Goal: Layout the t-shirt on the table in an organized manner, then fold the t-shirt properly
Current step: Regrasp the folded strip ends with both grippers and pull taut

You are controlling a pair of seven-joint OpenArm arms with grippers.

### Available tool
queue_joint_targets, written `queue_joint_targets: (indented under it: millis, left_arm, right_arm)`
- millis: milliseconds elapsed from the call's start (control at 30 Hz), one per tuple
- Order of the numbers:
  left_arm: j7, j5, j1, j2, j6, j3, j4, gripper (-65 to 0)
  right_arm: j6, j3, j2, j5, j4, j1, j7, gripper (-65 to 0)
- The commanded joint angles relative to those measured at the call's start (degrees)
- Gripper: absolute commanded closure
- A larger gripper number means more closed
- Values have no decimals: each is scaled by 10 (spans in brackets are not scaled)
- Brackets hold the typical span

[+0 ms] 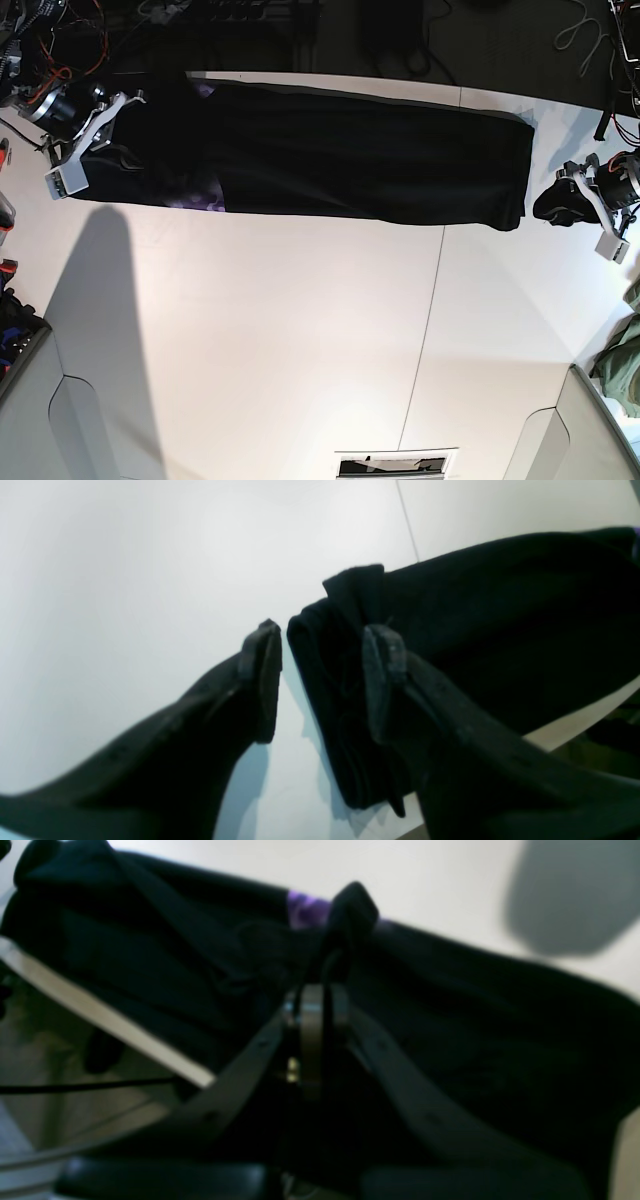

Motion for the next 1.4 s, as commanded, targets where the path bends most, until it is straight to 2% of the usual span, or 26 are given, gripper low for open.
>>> queue_joint_targets:
  millis: [0, 133, 233, 267, 300, 333, 433, 567, 700, 967, 1367]
  left_arm:
    - [-7, -14, -1, -13, -5, -5, 9, -292]
    - [-7, -29, 16, -13, -5, -5, 9, -292]
    - [-7, -38, 31, -13, -5, -7, 9, -293]
    - [-7, -40, 37, -13, -5, -10, 9, -299]
    - [-7, -43, 42, -13, -5, -13, 9, -325]
    - [-7, -46, 47, -13, -5, -17, 9, -359]
    - [-7, -48, 48, -13, -5, -18, 9, -422]
    - [-7, -95, 48, -13, -5, -18, 9, -422]
    - [-8, -73, 48, -10, -5, -18, 6, -422]
    - [-9, -92, 48, -8, -5, -16, -37, -422]
    - [-14, -86, 48, 56, -5, -15, -70, -422]
  right_arm:
    - [2, 3, 5, 9, 10, -6, 11, 0]
    - [2, 3, 5, 1, 10, -16, 9, 0]
    - [2, 3, 4, -8, 10, -17, 12, -300]
    - [2, 3, 4, -12, 10, -17, 14, -375]
    - [2, 3, 3, -13, 10, -16, 16, -422]
    - [2, 3, 3, -12, 10, -16, 18, -441]
    - [2, 3, 3, -16, 10, -16, 27, -441]
    - [-3, 3, 3, -26, 9, -16, 27, -441]
    - [-3, 3, 3, -25, 9, -16, 27, -441]
    - [-2, 3, -9, -27, 9, -15, 36, -441]
    - [-2, 3, -11, -27, 8, -16, 33, -441]
